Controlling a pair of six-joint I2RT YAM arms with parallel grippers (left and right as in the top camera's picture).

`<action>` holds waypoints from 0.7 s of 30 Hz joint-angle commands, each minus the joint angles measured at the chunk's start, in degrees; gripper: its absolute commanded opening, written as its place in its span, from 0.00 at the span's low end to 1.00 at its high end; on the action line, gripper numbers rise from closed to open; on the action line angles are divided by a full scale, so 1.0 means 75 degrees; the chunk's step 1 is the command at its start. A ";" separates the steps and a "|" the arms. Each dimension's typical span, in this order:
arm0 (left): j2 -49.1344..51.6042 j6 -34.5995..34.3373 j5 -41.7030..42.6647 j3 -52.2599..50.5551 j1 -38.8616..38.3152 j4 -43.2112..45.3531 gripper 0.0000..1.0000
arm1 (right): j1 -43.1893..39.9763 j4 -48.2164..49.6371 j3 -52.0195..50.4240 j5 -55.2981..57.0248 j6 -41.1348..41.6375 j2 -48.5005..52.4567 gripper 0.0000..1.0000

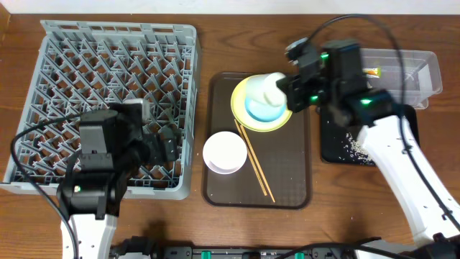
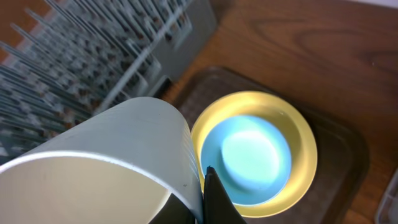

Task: Sort waste into correct bins and load items into the dishwasher
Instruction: 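Grasp the white cup with the right gripper and lift it, then reach the left gripper to the held white cup and grasp it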

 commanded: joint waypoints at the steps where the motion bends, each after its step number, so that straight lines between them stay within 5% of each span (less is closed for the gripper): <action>1: 0.0463 -0.0367 0.1842 0.0149 0.0026 0.0452 0.98 | -0.0612 -0.0041 -0.0029 -0.2081 0.0052 0.0181 0.01; 7: 0.1641 -0.0603 0.4491 0.0149 0.0012 0.2104 0.98 | -0.1259 0.0329 -0.0029 -0.4741 0.0044 0.0425 0.01; 14: 0.2981 -0.1749 0.7122 0.0149 -0.0370 0.5211 0.98 | -0.1265 0.0583 -0.0029 -0.5794 0.0044 0.0542 0.01; 21: 0.3427 -0.2844 0.7405 0.0149 -0.1387 0.7705 0.98 | -0.1265 0.0886 -0.0029 -0.6458 0.0050 0.0542 0.01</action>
